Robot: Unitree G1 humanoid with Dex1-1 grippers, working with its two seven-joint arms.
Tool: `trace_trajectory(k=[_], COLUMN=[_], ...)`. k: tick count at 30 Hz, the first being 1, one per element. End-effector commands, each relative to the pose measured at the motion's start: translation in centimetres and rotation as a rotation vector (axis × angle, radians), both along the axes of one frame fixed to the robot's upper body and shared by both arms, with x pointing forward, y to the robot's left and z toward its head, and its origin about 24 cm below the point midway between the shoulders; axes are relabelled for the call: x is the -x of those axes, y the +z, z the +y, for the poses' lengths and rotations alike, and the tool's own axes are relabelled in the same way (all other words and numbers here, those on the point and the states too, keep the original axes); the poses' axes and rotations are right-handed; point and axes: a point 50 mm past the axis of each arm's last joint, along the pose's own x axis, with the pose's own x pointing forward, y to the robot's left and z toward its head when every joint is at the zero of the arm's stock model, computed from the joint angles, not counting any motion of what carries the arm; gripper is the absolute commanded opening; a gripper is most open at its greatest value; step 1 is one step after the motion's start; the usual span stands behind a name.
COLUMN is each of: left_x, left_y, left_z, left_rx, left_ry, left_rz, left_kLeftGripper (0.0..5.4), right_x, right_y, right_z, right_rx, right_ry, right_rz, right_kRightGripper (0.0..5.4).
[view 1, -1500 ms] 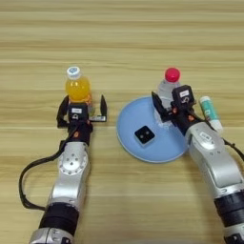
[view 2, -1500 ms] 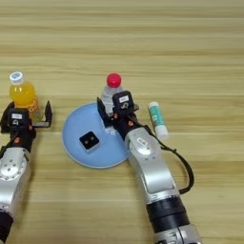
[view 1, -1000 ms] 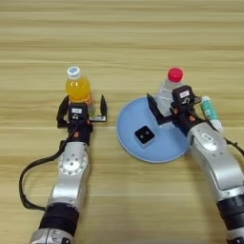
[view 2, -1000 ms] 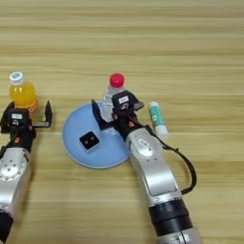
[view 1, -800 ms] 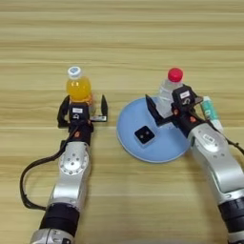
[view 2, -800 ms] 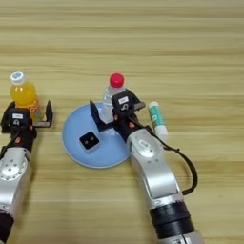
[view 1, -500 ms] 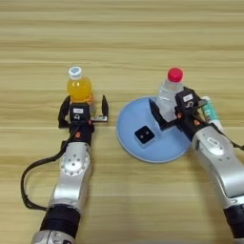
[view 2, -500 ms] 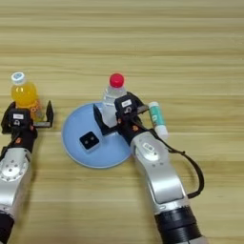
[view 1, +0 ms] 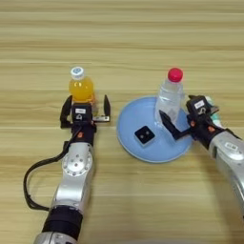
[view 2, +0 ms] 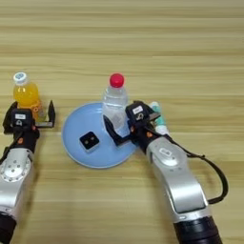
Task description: Move the objects on the table
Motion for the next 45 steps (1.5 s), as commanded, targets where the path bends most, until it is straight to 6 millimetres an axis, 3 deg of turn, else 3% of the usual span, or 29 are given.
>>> trace_trajectory(k=[1,11,22,27,34,45], left_x=[0.0,0.0,-0.2,-0.3,-0.5,0.3], left_y=[0.0,0.1,0.0,-0.1,-0.2,0.0], left_z=[-0.4,-0.3,-0.1,0.0,0.4,0.9], left_rx=[-0.005,-0.004,-0.003,-0.002,0.0,-0.007], left_ry=[-0.008,-0.005,-0.004,-0.004,-0.002,0.001], left_rz=[0.009,0.011,0.014,0.017,0.02,0.009], left_kLeftGripper=[5.4,5.4,5.4,5.4,5.4,5.4], right_x=[0.7,3.1,2.6,1.6,-0.2,-0.3], right_y=[0.2,0.4,2.7,2.9,2.0,2.3], right_z=[-0.5,-1.0,-5.7,-8.0,-8.2,-10.0], right_rx=[0.024,0.154,0.177,0.145,0.075,0.006], right_ry=[0.041,0.253,0.103,-0.005,-0.091,-0.246], right_rz=[0.023,0.021,-0.071,-0.075,-0.043,-0.042], right_kRightGripper=[5.36,5.36,5.36,5.36,5.36,5.36])
